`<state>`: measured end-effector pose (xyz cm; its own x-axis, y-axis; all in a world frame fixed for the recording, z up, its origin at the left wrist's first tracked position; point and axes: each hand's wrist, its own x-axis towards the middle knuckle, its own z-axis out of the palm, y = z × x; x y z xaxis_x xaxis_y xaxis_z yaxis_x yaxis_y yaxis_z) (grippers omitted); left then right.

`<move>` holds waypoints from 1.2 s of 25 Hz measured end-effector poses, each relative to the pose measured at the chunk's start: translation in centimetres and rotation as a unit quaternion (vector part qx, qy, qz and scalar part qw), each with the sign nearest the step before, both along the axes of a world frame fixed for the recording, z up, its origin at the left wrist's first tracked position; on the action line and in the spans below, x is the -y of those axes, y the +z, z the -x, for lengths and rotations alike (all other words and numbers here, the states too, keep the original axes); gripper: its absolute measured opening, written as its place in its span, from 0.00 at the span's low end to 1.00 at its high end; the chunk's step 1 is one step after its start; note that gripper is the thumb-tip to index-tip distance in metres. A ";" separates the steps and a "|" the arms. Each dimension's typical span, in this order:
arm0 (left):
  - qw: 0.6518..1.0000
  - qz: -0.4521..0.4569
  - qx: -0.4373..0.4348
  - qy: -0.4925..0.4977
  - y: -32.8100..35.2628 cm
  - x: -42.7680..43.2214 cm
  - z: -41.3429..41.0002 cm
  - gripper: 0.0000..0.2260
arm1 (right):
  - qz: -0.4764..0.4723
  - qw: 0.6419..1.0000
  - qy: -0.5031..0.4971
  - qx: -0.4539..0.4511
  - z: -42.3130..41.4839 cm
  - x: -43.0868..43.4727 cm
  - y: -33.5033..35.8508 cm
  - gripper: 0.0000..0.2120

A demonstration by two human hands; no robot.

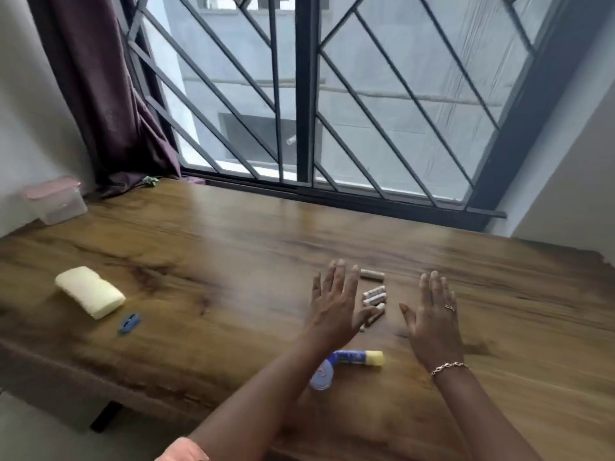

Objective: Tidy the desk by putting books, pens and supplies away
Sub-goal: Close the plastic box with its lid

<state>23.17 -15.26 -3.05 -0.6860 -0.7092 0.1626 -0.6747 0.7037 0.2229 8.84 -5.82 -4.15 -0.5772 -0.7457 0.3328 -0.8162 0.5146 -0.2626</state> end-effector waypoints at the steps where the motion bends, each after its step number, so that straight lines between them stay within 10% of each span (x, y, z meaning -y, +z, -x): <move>1: 1.000 -0.015 -0.008 -0.016 0.0 0.8 -1.4 0.48 | 0.003 1.000 0.003 0.000 -1.1 0.7 0.0 0.32; 30: 0.983 -0.058 -0.046 0.167 0.5 12.7 -24.6 0.55 | -0.002 0.981 0.189 0.046 -18.2 17.4 0.5 0.24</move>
